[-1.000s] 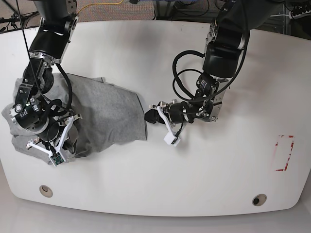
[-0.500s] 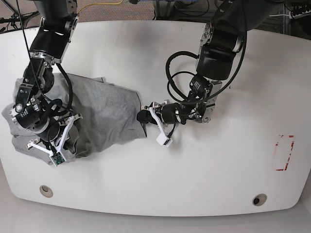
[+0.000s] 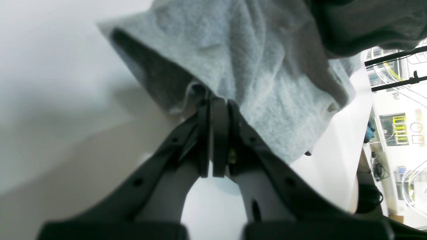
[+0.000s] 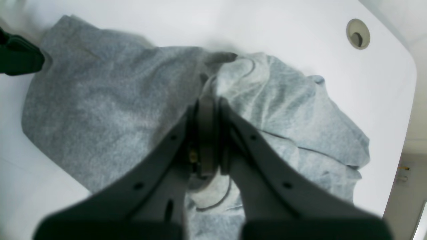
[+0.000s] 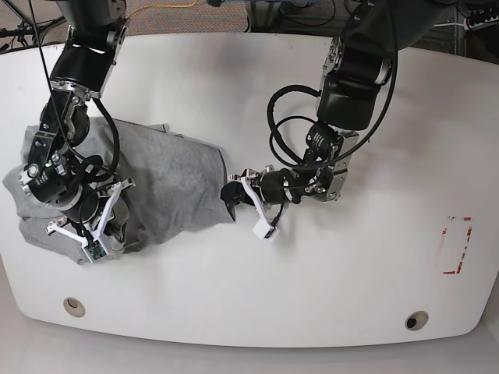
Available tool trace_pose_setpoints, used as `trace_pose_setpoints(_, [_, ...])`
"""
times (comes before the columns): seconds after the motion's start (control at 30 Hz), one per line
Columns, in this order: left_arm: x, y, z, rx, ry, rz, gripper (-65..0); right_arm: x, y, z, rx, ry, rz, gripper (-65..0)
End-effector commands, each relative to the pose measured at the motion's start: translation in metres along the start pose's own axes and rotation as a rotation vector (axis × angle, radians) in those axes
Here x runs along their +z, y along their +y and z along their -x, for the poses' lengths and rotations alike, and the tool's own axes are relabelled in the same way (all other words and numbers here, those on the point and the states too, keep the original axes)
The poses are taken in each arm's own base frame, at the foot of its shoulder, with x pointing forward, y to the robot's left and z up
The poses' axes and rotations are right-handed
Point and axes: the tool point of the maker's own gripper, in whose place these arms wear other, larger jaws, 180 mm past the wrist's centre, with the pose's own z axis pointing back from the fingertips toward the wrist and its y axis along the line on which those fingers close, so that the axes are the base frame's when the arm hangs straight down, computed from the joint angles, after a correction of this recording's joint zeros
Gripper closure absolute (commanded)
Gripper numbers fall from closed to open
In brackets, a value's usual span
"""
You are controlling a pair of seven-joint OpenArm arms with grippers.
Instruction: Fold the T-shirt properly
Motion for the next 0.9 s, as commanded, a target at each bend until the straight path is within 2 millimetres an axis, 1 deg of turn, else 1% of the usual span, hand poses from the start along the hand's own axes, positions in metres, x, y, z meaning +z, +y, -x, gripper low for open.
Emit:
trace_pose_setpoints(0.0, [0.012,-0.005,-0.035,-0.056,-0.078,0.014,0.0,0.006,-0.011,-0.014,0.004,-0.046,0.028,0.0])
trace_pose_setpoints(0.07, [0.037,0.001,-0.056,-0.124,-0.134,-0.018,0.0,0.007,-0.012,-0.015,0.007,-0.05,0.031,0.0])
trace_pose_setpoints(0.13, [0.049,0.004,-0.063,-0.156,-0.148,-0.034,0.0,0.007,-0.012,-0.014,0.002,-0.047,0.031,0.0])
trace_pose_setpoints(0.33, [0.083,0.018,-0.073,-0.216,-0.174,-0.086,0.0,0.009,-0.014,-0.013,-0.001,-0.047,0.039,0.0])
trace_pose_setpoints(0.4, [0.102,0.025,-0.076,-0.244,-0.188,-0.113,0.0,0.011,-0.015,-0.017,0.006,-0.059,0.044,0.0])
trace_pose_setpoints(0.53, [0.115,0.029,-0.078,-0.26,-0.199,-0.132,0.0,0.012,-0.016,-0.017,0.005,-0.06,0.048,0.0])
trace_pose_setpoints(0.73, [0.123,0.024,-0.08,-0.295,-0.2,-0.137,0.0,0.012,-0.017,-0.02,0.009,-0.068,0.048,0.0])
trace_pose_setpoints(0.8, [0.134,0.019,-0.087,-0.347,-0.202,-0.161,0.0,0.01,-0.016,-0.02,0.007,-0.069,0.044,-0.2])
trace_pose_setpoints(0.87, [0.138,0.019,-0.087,-0.354,-0.202,-0.168,0.0,0.01,-0.016,-0.02,0.007,-0.069,0.044,-0.3])
